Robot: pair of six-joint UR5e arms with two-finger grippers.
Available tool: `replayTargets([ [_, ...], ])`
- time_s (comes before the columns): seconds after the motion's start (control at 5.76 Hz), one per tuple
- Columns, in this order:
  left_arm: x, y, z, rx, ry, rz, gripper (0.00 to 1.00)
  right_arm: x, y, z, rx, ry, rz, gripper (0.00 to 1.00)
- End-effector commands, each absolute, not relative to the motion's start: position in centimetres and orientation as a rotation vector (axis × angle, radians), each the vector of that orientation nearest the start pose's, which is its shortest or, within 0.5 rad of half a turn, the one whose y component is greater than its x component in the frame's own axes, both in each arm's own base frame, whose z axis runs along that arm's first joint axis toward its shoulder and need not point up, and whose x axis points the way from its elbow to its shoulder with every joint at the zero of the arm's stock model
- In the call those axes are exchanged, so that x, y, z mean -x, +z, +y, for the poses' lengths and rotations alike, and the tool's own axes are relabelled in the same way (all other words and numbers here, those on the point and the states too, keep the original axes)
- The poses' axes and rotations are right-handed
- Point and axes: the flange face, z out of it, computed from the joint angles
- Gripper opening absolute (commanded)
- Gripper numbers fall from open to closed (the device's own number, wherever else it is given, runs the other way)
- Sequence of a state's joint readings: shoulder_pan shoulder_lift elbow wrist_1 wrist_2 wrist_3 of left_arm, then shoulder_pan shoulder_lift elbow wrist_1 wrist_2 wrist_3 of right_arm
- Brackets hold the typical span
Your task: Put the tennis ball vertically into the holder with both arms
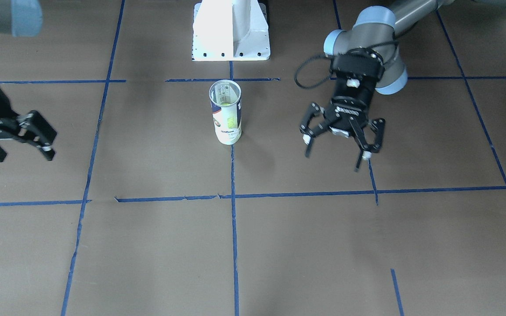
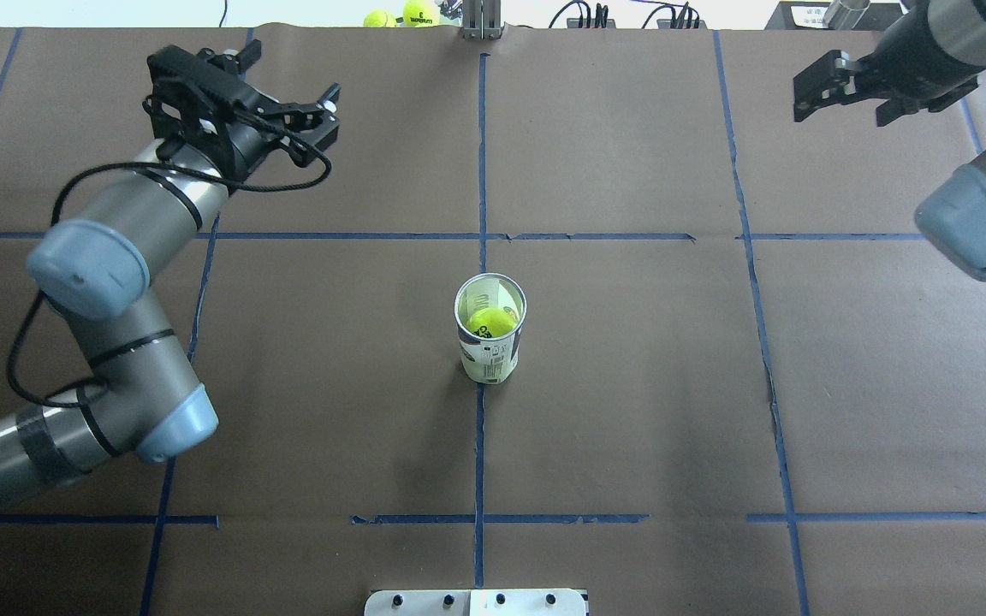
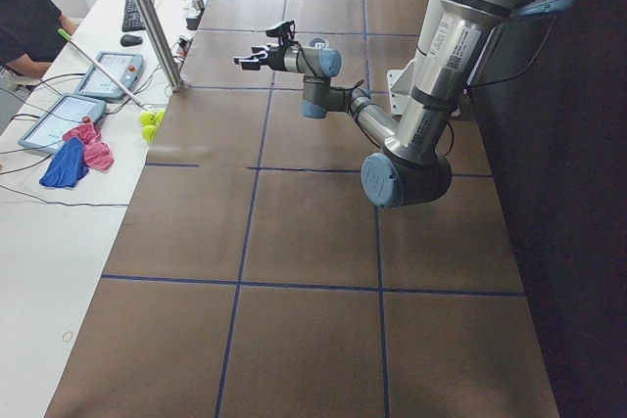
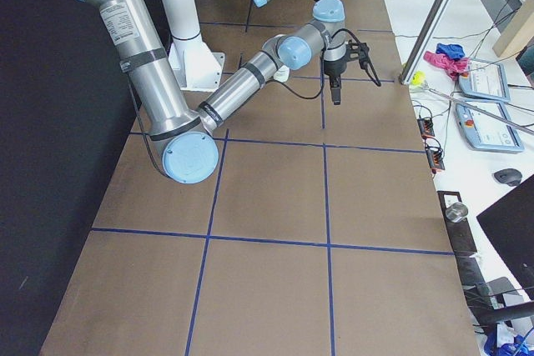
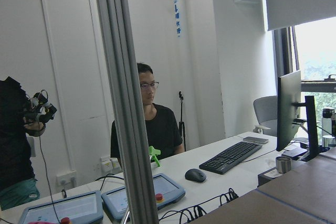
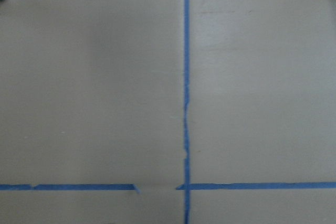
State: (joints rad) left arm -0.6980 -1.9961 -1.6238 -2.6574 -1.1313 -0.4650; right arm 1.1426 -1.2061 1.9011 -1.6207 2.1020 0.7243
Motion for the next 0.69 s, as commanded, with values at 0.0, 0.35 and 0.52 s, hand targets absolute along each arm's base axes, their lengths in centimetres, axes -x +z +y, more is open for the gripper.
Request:
replayTargets([
  [0.0,-24.3,37.2,-60.5,-0.918,0.045,0.592,1.00,8.8,38.4,-59.0,-0.261,0.058,-0.683,0.99],
  [0.35,-11.9,44.1,-62.9,-0.476,-0.022,0.680,1.00,0.3,45.7,-59.6,-0.121,0.174,-0.795,1.00],
  [0.52,-5.9,47.4,-61.8,-0.335,0.007,0.751,1.00,-1.5,47.5,-59.9,-0.100,0.212,-0.789,1.00],
])
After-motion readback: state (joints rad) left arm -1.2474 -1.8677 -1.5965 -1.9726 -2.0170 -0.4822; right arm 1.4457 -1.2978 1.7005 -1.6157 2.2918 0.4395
